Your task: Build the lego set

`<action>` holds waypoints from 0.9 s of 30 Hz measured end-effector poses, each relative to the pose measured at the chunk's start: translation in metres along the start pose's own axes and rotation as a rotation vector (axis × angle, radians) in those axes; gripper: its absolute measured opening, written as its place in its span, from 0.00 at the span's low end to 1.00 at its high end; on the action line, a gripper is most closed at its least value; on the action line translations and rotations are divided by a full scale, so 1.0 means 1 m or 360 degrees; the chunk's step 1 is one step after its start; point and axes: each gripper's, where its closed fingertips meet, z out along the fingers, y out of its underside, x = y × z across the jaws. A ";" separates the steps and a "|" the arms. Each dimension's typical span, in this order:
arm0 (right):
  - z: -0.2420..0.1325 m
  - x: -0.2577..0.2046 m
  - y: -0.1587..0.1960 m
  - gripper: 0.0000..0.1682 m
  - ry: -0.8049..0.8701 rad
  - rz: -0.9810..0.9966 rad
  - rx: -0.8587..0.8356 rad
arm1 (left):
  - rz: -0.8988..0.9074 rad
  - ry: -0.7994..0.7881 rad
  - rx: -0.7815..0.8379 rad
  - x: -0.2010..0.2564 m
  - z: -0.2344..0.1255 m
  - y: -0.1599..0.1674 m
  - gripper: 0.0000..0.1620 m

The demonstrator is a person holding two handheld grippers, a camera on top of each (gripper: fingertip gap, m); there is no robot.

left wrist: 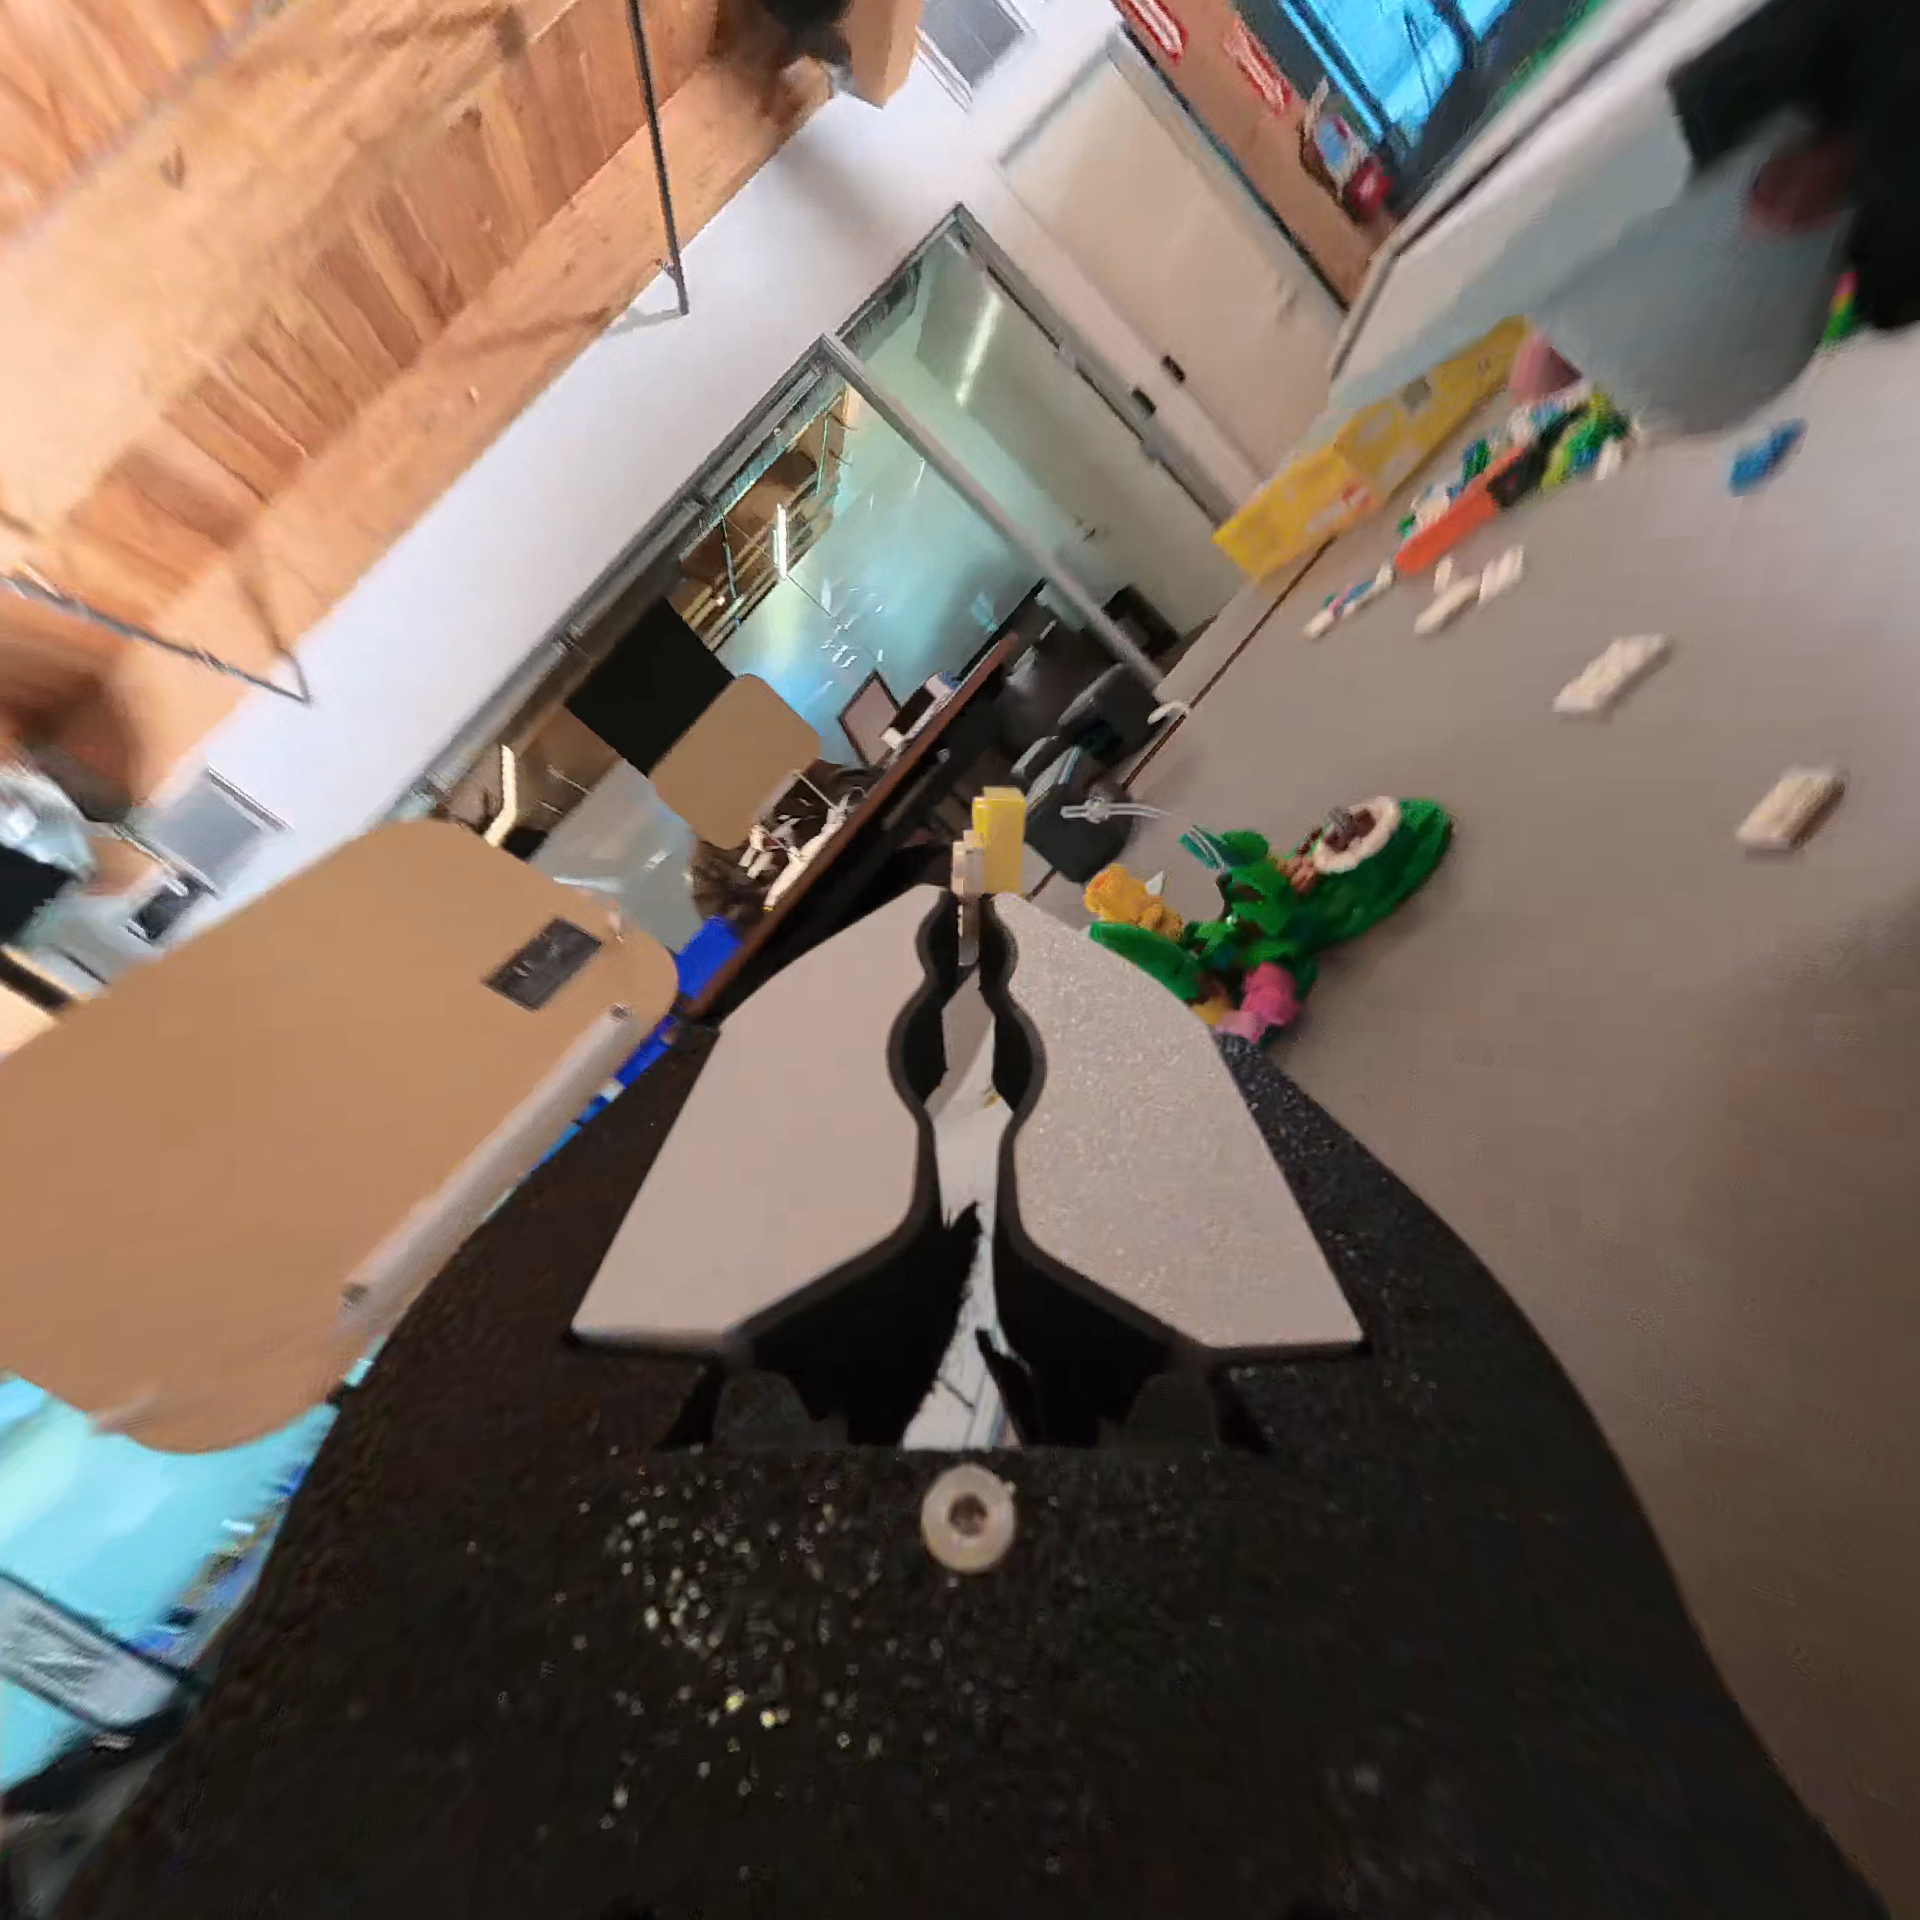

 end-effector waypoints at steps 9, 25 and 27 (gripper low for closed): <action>-0.044 -0.048 0.078 0.08 -0.0615 -0.0073 -0.1103 | 0.0286 0.0141 0.0027 0.031 0.002 -0.007 0.02; -0.037 -0.048 0.107 0.11 -0.0716 0.0174 -0.1399 | 0.0172 0.0164 0.0054 0.029 0.000 -0.007 0.02; -0.038 -0.051 0.108 0.11 -0.0737 0.0138 -0.1426 | 0.0170 0.0169 0.0055 0.030 0.000 -0.007 0.02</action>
